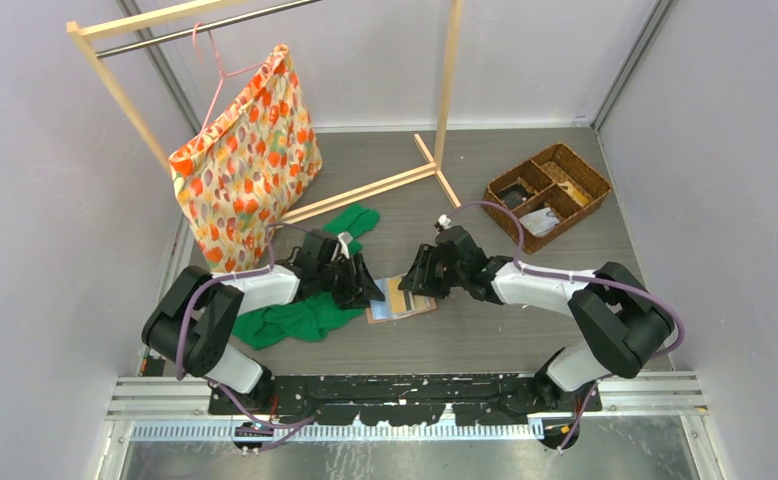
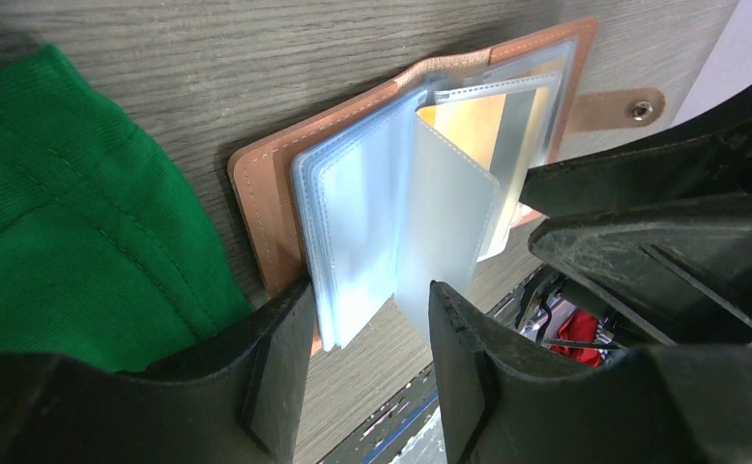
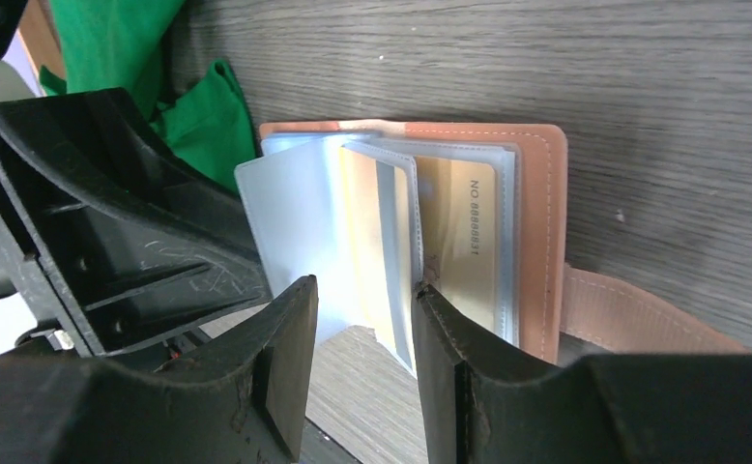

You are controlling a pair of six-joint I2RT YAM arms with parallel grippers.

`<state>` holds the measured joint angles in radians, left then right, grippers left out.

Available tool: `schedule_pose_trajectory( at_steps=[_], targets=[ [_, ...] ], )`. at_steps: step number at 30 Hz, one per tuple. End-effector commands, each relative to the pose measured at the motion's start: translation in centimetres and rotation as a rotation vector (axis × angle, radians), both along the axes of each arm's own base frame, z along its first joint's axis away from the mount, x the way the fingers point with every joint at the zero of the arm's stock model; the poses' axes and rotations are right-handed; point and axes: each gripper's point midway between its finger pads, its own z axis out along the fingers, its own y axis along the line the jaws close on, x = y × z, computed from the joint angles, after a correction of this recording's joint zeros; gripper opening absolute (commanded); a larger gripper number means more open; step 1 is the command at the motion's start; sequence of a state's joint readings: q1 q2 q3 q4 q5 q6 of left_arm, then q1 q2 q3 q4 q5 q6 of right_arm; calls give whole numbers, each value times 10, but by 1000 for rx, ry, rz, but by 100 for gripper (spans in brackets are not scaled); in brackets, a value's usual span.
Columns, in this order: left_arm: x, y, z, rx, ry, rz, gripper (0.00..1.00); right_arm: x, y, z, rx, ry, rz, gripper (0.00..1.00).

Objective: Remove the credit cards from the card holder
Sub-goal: Remove the credit card from the card holder.

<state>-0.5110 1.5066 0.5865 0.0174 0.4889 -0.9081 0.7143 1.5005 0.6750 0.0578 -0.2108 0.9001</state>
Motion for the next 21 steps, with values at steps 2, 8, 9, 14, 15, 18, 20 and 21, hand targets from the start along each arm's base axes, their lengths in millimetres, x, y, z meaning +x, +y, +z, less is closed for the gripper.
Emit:
schedule_pose_trajectory(
  at_steps=[2, 8, 9, 14, 15, 18, 20, 21],
  targets=[
    [-4, 18, -18, 105, 4, 18, 49, -8, 30, 36, 111, -47, 94, 46],
    [-5, 19, -15, 107, -4, 19, 49, -11, 36, 39, 113, -54, 104, 45],
    [-5, 20, -14, 110, -5, 20, 49, -11, 36, 38, 109, -55, 103, 45],
    [-6, 22, -9, 118, -10, 22, 49, -6, 24, 30, 38, -67, 61, 45],
    [-6, 23, -7, 124, -16, 23, 50, -4, 18, 25, 6, -67, 39, 45],
    [-5, 32, 7, 162, -50, 41, 54, -4, 3, 14, -68, -58, 5, 45],
    [-3, 38, 24, 180, -95, 52, 57, -5, -3, 10, -94, -54, -9, 45],
    [-2, 41, 36, 182, -127, 57, 59, -6, -6, 8, -104, -55, -15, 45]
  ],
)
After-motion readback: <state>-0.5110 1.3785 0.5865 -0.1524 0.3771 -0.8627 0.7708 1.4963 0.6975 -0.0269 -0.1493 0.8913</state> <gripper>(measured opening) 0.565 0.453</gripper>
